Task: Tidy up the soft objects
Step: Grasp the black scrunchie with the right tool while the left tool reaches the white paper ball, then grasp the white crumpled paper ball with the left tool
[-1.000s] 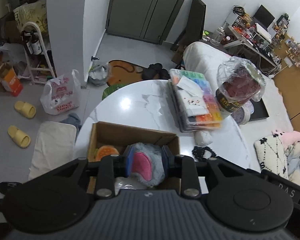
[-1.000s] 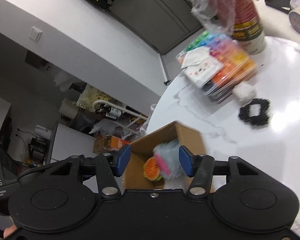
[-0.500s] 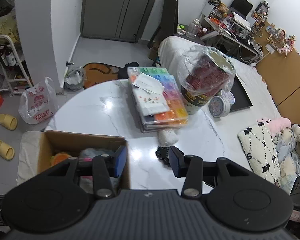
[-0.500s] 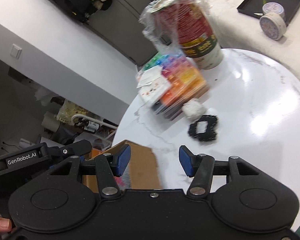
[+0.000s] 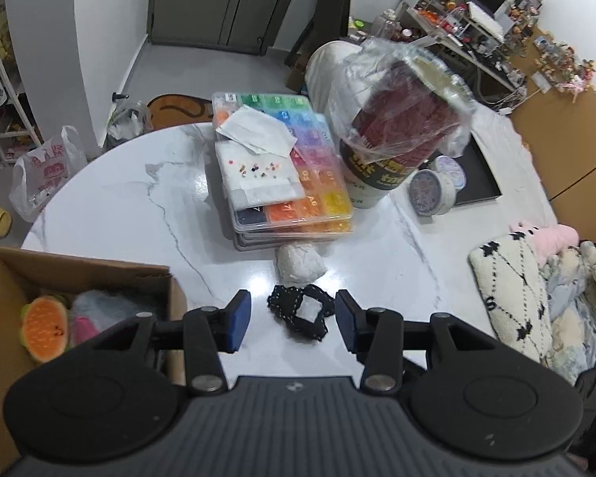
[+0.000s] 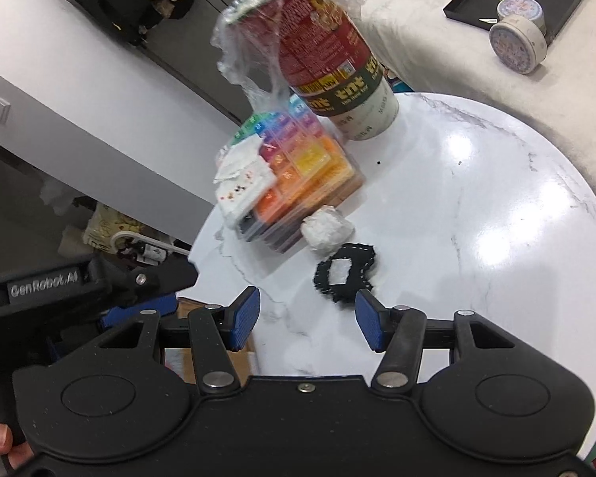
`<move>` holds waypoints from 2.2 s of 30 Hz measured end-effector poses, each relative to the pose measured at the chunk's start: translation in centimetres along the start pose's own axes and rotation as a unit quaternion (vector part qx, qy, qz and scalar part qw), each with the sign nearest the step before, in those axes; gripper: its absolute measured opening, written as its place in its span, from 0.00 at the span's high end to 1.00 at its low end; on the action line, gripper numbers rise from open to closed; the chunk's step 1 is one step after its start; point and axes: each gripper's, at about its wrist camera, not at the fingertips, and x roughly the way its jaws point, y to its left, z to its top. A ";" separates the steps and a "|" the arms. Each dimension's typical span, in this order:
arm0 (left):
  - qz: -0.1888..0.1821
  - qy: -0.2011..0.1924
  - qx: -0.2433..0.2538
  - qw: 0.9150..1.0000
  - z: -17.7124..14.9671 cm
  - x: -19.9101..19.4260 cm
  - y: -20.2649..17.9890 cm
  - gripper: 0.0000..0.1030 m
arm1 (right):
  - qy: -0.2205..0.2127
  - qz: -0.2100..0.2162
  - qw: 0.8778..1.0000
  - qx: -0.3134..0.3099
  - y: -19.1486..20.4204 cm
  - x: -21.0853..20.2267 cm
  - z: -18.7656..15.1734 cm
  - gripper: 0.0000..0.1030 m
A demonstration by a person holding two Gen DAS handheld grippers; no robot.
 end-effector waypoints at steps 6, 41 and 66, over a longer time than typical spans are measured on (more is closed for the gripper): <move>-0.003 0.014 -0.026 1.000 0.8 3.9 0.1 0.56 | 0.014 -0.009 1.000 -0.010 -1.1 3.0 0.2 0.48; 0.005 -0.002 -0.076 0.997 1.6 10.1 1.9 0.57 | 0.053 -0.089 0.992 -0.075 -0.1 10.5 2.5 0.83; 0.031 0.002 -0.019 0.999 0.3 12.7 -2.1 0.76 | 0.015 -0.114 0.993 0.007 -4.4 6.1 2.5 0.96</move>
